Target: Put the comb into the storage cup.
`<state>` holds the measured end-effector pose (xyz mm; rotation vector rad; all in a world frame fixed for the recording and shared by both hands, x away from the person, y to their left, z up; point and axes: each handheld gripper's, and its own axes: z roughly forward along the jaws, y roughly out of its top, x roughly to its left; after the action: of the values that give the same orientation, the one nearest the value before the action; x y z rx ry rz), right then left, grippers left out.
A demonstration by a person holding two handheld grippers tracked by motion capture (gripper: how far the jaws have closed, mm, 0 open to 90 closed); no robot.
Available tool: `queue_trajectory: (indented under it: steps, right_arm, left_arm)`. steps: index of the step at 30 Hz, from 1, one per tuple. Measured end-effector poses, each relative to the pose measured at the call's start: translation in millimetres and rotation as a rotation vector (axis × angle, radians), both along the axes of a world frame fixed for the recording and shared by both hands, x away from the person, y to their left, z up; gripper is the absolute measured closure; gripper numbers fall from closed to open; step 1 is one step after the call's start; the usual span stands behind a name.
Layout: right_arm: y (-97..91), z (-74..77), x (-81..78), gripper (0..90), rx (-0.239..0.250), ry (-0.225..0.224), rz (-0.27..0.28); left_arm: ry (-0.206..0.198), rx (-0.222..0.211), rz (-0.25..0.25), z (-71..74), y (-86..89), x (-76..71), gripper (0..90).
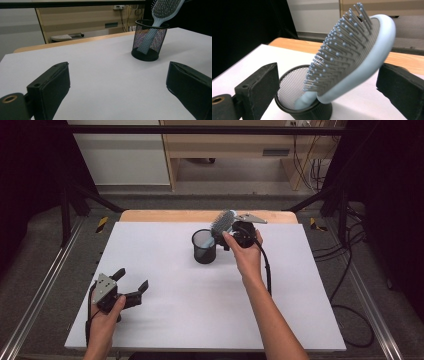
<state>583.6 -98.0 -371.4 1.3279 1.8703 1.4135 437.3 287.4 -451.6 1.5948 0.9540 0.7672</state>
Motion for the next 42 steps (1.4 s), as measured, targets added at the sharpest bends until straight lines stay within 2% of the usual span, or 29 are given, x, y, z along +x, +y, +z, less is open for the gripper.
queue_trajectory:
  steps: [4,11,18,24,42]
  right_arm:
    - [-3.3,-0.7,-3.4,5.2,-0.04,-0.022,0.001]
    - [-8.3,-4.5,-8.7,5.5,-0.045,-0.028,0.01]
    - [-14.1,-5.4,-15.1,5.8,-0.081,-0.043,0.029]
    - [-18.0,-5.6,-22.8,6.8,-0.082,-0.05,0.033]
    - [-25.4,8.6,-35.1,6.1,-0.094,-0.128,0.052]
  left_arm:
    - [-0.003,0.002,0.008,0.5,0.3,0.0,5.4]
    - [-0.008,0.007,0.009,0.6,-2.2,0.0,5.4]
    - [-0.009,0.007,0.007,0.5,0.1,-2.3,5.4]
    - [-0.008,0.0,0.005,1.1,0.3,-1.9,5.4]
    - [-0.009,-0.007,0.01,1.4,2.0,-1.8,5.3]
